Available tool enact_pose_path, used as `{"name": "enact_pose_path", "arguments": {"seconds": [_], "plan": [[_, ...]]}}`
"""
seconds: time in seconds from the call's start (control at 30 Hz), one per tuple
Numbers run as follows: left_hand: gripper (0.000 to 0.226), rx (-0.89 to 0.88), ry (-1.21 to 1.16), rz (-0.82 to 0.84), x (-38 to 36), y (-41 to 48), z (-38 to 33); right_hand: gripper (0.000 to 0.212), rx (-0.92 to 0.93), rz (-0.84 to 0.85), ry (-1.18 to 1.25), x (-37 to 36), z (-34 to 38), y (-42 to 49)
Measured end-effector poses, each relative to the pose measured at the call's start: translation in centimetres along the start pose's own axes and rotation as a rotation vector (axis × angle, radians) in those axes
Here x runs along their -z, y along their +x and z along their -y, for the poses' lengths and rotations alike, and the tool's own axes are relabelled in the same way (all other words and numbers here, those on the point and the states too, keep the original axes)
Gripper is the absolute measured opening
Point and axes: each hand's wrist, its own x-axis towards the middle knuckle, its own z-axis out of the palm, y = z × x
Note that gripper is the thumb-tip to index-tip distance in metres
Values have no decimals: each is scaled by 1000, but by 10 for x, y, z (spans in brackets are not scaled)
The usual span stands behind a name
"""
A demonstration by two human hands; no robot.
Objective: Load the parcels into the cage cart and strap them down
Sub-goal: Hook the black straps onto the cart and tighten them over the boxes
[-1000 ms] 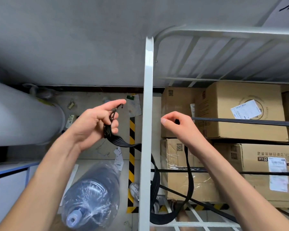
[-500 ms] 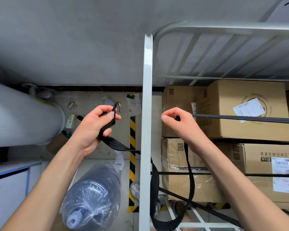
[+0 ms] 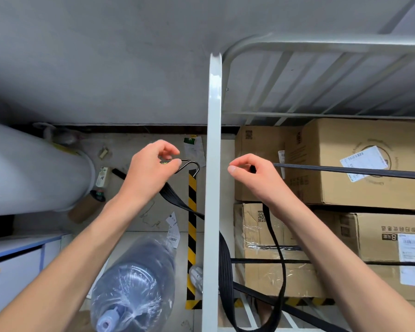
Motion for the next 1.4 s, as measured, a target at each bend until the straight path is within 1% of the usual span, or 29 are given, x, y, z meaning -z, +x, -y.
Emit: {"name": "enact_pose_path", "arguments": {"seconds": [0.1,0.17,0.23,0.33,0.4,0.63,0.77,0.87,0.93,0.97,1.03,1.07,1.1,1.13,1.2,1.23,1.3,1.33,1.37,1.4], "plan": [[16,-16,-30,-63,-4,0,-5,11,-2,-6,2,2,2,4],[17,-40,-12,-68,-9,-1,-11,12,-4,-1,7,2,3,6],[14,-33,-65,-35,-13,0,-15,12,-10,6,9,1,4,8],[7,-5,-231,13,-17,0,-21,11,-14,13,20,1,6,11],[6,1,-292,31,-17,-1,-23,11,-13,29,34,2,7,11],[29,9,-315,110,-14,-4,-14,17,-4,104,-3,-1,11,9],[24,18,-409,110,-18,-6,-15,13,-3,88,-31,-1,16,11],[20,9,-382,119,-21,-6,-14,14,-17,32,-36,4,18,13],[19,-3,-332,75,-20,-6,-17,15,-24,1,-28,11,15,14],[21,-16,-329,24,-17,-7,-21,16,-27,-5,-22,15,13,14],[26,-84,-370,-87,-8,-12,-36,15,-37,-13,-13,24,10,10],[28,-144,-354,-108,-6,-14,-45,15,-43,-24,-11,30,9,8],[31,-213,-272,-89,-5,-15,-55,15,-46,-38,-7,35,5,6],[34,-275,-110,-19,-8,-15,-64,15,-47,-50,-3,40,2,4],[40,-324,337,209,-24,-13,-83,15,-48,-67,0,49,-2,-3],[41,-353,543,291,-33,-10,-90,14,-41,-65,1,53,-3,-6],[42,-460,905,372,-48,-5,-100,14,-27,-59,10,59,-4,-11],[38,-512,1045,385,-53,-2,-105,14,-16,-62,11,63,-3,-15],[33,-553,1122,386,-57,1,-109,13,-3,-61,6,66,-4,-17],[27,-562,1119,381,-59,4,-113,13,7,-55,2,69,-4,-20]]}}
